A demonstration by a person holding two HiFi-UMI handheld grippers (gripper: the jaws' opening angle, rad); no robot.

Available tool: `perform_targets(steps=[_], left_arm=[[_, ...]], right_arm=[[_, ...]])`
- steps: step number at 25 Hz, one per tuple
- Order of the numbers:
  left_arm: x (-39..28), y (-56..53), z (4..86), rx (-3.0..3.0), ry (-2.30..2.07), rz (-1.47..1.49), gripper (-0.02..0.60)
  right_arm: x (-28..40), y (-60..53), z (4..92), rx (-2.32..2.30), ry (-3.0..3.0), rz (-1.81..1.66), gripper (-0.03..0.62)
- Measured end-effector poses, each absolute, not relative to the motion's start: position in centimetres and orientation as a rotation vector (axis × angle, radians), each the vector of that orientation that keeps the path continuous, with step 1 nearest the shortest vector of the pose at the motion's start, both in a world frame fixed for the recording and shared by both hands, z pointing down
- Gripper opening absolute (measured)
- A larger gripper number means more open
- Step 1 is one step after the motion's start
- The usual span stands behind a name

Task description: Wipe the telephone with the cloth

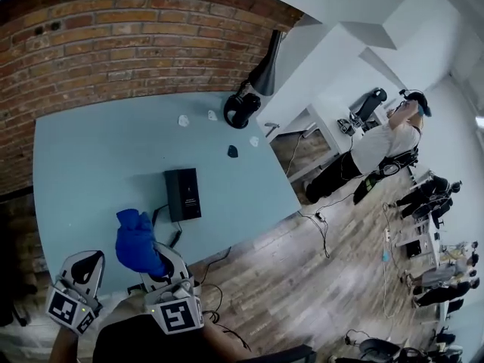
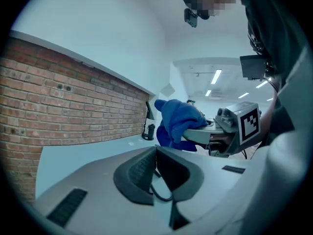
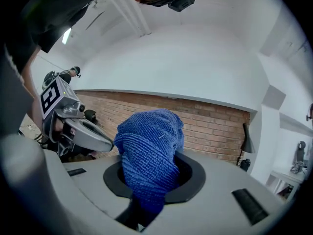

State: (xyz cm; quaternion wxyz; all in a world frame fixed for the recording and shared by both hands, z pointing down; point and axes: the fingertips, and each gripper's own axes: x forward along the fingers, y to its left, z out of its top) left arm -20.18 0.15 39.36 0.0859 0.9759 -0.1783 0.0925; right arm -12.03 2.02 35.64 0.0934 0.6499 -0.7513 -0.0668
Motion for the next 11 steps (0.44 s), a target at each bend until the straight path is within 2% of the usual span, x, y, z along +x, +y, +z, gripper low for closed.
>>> perform_targets(steps=[11], left_arm=[[-23.5, 3.6, 39.5, 2.923, -0.474, 0.284, 0.008]], right_arm=[[-16.7, 5.9, 36.8, 1.875, -2.227, -0.123, 0.117]])
